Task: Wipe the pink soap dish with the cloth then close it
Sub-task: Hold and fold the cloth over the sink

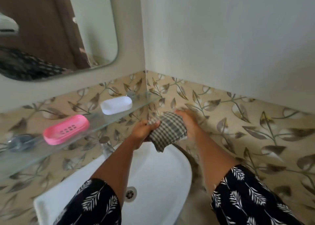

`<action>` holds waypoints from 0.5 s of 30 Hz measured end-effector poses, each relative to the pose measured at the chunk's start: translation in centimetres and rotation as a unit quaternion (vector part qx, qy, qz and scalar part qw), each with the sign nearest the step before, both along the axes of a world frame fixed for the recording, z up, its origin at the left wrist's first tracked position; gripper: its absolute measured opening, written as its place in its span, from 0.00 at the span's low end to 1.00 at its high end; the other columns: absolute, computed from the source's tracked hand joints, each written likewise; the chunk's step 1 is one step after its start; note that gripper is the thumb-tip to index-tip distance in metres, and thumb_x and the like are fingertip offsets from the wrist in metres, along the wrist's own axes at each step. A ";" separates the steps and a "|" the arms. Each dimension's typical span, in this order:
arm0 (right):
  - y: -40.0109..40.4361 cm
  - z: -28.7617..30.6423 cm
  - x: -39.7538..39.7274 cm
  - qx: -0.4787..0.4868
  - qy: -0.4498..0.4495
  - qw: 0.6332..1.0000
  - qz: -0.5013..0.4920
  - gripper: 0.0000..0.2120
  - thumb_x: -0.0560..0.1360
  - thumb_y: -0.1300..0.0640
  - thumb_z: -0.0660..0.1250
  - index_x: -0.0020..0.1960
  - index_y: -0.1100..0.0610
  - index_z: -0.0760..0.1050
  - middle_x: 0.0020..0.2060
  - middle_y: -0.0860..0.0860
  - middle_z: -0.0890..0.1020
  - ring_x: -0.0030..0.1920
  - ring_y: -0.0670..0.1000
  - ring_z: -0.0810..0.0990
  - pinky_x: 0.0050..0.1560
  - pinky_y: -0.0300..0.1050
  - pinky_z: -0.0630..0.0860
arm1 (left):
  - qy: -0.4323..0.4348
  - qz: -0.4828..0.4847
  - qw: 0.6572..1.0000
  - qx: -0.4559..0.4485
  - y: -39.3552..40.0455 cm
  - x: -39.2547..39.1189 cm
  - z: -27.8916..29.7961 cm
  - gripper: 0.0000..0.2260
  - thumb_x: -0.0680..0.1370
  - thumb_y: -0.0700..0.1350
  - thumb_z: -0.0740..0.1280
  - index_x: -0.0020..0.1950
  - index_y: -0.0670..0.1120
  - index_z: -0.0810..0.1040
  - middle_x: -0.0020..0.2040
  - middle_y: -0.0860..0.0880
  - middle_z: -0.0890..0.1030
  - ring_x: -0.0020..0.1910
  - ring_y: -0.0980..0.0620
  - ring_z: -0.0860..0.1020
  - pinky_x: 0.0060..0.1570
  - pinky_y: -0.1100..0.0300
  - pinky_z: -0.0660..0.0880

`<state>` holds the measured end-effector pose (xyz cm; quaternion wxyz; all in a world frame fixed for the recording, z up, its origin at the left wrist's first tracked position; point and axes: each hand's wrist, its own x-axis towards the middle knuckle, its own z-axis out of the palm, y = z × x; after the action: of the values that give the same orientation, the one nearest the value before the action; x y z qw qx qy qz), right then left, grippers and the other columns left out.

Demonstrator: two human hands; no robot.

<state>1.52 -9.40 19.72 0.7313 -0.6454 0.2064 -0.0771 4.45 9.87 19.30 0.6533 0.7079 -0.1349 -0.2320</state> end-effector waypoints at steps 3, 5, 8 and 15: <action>1.8 3.8 0.5 0.057 -0.030 0.997 0.032 0.24 0.64 0.47 0.77 0.54 0.58 0.80 0.49 0.57 0.85 0.48 0.58 0.84 0.47 0.54 0.81 | -0.035 0.029 0.999 -0.011 1.4 0.8 4.3 0.07 0.74 0.48 0.71 0.47 0.45 0.81 0.45 0.45 0.84 0.45 0.48 0.82 0.39 0.55 0.79; 3.3 6.4 0.7 0.070 -0.041 0.994 0.074 0.19 0.67 0.51 0.76 0.54 0.60 0.80 0.47 0.57 0.85 0.47 0.57 0.84 0.47 0.52 0.80 | -0.049 0.074 0.996 -0.013 2.9 1.7 6.7 0.06 0.74 0.47 0.71 0.45 0.45 0.79 0.45 0.45 0.83 0.43 0.48 0.81 0.39 0.55 0.78; 6.1 9.3 2.1 0.074 -0.061 0.988 0.119 0.17 0.69 0.55 0.74 0.55 0.61 0.80 0.50 0.58 0.84 0.48 0.58 0.83 0.46 0.50 0.79 | -0.052 0.119 0.991 -0.036 6.0 2.5 9.6 0.06 0.74 0.46 0.71 0.45 0.44 0.78 0.43 0.45 0.82 0.40 0.49 0.80 0.38 0.56 0.77; 14.1 14.2 5.4 0.095 -0.125 0.957 0.244 0.11 0.71 0.59 0.70 0.52 0.62 0.79 0.46 0.57 0.85 0.45 0.56 0.84 0.47 0.49 0.77 | -0.068 0.208 0.968 -0.120 14.2 2.3 14.7 0.10 0.75 0.43 0.69 0.54 0.40 0.79 0.49 0.43 0.82 0.48 0.47 0.79 0.49 0.54 0.75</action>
<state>6.92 4.68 33.96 0.8058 -0.5889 -0.0446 0.0435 6.80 24.02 34.01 0.7566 0.6511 -0.0555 -0.0241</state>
